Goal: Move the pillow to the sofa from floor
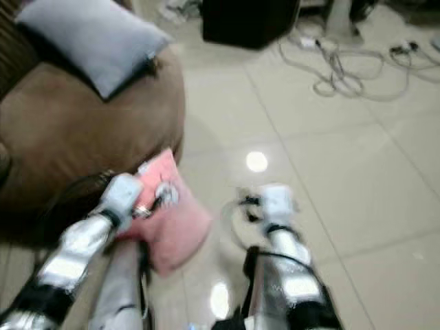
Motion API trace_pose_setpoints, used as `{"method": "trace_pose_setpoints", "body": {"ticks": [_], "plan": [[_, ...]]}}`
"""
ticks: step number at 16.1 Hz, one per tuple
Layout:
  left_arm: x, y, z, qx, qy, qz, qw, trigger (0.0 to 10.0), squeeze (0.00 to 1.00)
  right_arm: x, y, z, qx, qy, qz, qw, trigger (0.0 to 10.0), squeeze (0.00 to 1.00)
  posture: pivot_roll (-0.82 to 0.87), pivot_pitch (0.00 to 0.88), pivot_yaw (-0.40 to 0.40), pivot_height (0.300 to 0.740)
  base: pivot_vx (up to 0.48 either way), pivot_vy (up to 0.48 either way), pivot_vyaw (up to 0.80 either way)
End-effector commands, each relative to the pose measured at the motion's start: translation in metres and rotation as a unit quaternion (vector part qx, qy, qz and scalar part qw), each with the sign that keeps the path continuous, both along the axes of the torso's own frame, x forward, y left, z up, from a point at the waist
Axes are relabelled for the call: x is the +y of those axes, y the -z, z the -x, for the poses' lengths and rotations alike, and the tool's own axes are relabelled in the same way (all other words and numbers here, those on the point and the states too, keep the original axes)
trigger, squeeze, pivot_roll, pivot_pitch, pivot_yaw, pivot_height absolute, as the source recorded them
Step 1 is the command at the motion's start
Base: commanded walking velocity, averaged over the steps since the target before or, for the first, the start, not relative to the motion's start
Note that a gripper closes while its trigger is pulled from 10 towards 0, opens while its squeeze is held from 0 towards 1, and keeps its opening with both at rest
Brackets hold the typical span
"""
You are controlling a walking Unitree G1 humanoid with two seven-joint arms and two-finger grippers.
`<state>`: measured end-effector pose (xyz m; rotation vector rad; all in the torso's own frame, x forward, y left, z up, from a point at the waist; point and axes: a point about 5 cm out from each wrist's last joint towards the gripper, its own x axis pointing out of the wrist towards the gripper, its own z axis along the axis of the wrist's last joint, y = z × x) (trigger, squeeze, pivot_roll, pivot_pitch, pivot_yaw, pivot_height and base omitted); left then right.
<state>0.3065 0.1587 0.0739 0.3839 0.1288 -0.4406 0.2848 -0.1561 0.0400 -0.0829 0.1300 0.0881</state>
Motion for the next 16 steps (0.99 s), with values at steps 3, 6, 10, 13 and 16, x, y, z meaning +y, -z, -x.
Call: {"method": "trace_pose_setpoints", "body": {"ticks": [3, 6, 10, 13, 16], "plan": [[0.015, 0.014, 0.008, 0.031, -0.019, -0.021, 0.999, 10.0, 1.0, 0.012, 0.005, 0.003, 0.009, -0.012, -0.011, 1.0, 10.0, 0.0, 0.12, 0.181, -0.021, 0.415, 0.0, 0.0, 0.0], [0.017, 0.016, 0.008, 0.034, -0.03, -0.031, 0.999, 10.0, 1.0, 0.011, 0.003, 0.003, 0.008, -0.016, -0.009, 1.0, 10.0, 0.0, 0.12, 0.179, -0.022, 0.415, 0.0, 0.0, 0.0], [0.021, 0.017, 0.006, 0.039, -0.04, -0.036, 0.998, 10.0, 1.0, 0.0, -0.01, 0.001, -0.01, -0.024, 0.011, 1.0, 10.0, 0.0, 0.11, 0.183, -0.021, 0.415, 0.0, 0.0, 0.0], [0.025, 0.021, 0.005, 0.047, -0.06, -0.052, 0.996, 10.0, 1.0, -0.002, -0.013, 0.0, -0.012, -0.023, 0.012, 1.0, 10.0, 0.0, 0.11, 0.186, -0.021, 0.415, 0.0, 0.0, 0.0], [0.043, 0.024, -0.001, 0.066, -0.101, -0.099, 0.988, 10.0, 1.0, 0.006, -0.03, 0.003, -0.039, -0.048, 0.012, 0.998, 10.0, 0.0, 0.1, 0.19, -0.015, 0.415, 0.0, 0.0, 0.0]]}}
